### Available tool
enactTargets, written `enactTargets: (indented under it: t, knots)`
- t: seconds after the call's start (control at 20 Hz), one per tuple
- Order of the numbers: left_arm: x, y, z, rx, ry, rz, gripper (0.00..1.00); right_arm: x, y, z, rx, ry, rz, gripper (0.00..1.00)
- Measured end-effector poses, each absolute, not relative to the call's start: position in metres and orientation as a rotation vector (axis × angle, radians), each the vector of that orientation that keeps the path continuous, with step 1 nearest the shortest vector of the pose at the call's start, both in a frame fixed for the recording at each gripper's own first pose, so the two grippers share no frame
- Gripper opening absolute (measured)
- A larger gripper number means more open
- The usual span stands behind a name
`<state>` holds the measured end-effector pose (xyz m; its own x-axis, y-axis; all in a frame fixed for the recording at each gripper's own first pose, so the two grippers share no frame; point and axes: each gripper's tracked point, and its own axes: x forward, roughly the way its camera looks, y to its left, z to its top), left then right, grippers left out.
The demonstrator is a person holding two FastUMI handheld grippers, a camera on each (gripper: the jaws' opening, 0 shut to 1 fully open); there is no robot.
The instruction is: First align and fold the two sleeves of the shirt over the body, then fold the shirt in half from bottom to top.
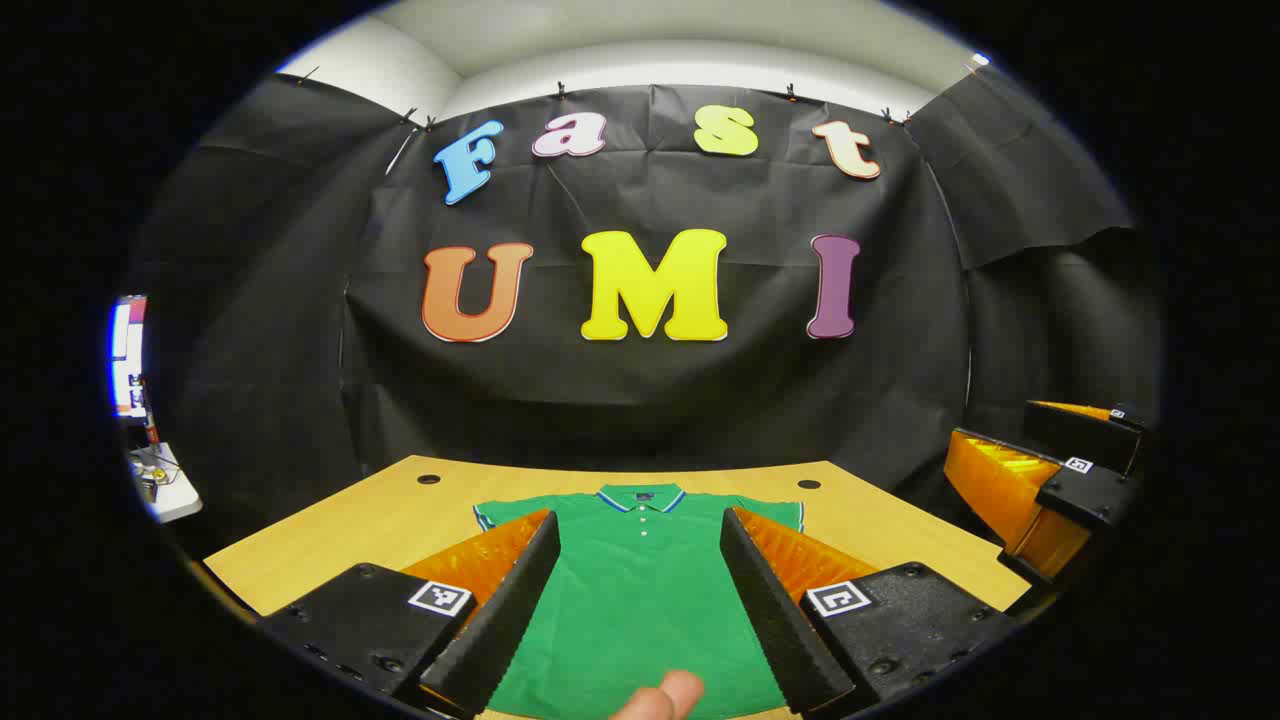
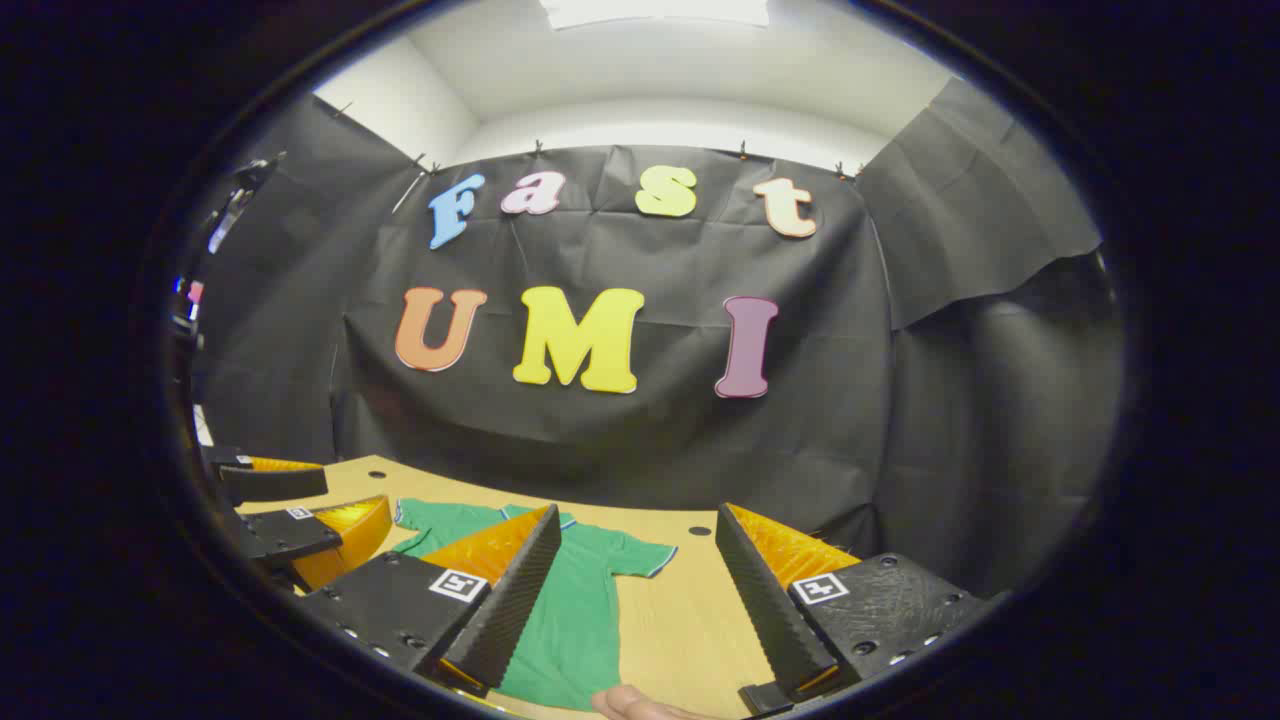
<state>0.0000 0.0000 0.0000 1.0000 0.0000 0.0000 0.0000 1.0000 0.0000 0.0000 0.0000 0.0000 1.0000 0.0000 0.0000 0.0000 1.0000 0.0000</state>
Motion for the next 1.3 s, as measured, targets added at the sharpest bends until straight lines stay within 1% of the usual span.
enactTargets:
  t: [0.15,0.2,0.4,0.75,0.85,1.05,1.2,1.3]
  knots:
    - [0.002,0.000,-0.002,0.001,0.005,-0.007,1.00,0.002,0.009,-0.003,-0.003,0.015,0.018,0.96]
    - [0.002,0.001,-0.003,-0.002,0.007,-0.003,1.00,0.004,0.010,-0.004,-0.003,0.018,0.019,0.94]
    - [0.008,0.006,-0.007,-0.011,0.017,0.002,1.00,0.008,0.012,-0.013,-0.010,0.040,0.023,0.95]
    - [0.018,0.010,-0.016,-0.029,0.046,0.005,1.00,0.012,0.003,-0.021,-0.005,0.056,0.007,0.96]
    - [0.020,0.013,-0.019,-0.028,0.049,0.011,1.00,0.019,-0.003,-0.021,0.005,0.053,-0.008,0.94]
    - [0.028,0.016,-0.022,-0.038,0.048,0.014,1.00,0.046,-0.006,-0.031,0.011,0.074,-0.020,0.95]
    - [0.034,0.016,-0.022,-0.029,0.039,0.016,1.00,0.086,-0.007,-0.047,0.003,0.103,-0.005,0.95]
    - [0.038,0.015,-0.024,-0.014,0.030,0.017,1.00,0.124,-0.012,-0.070,-0.006,0.148,-0.003,0.95]
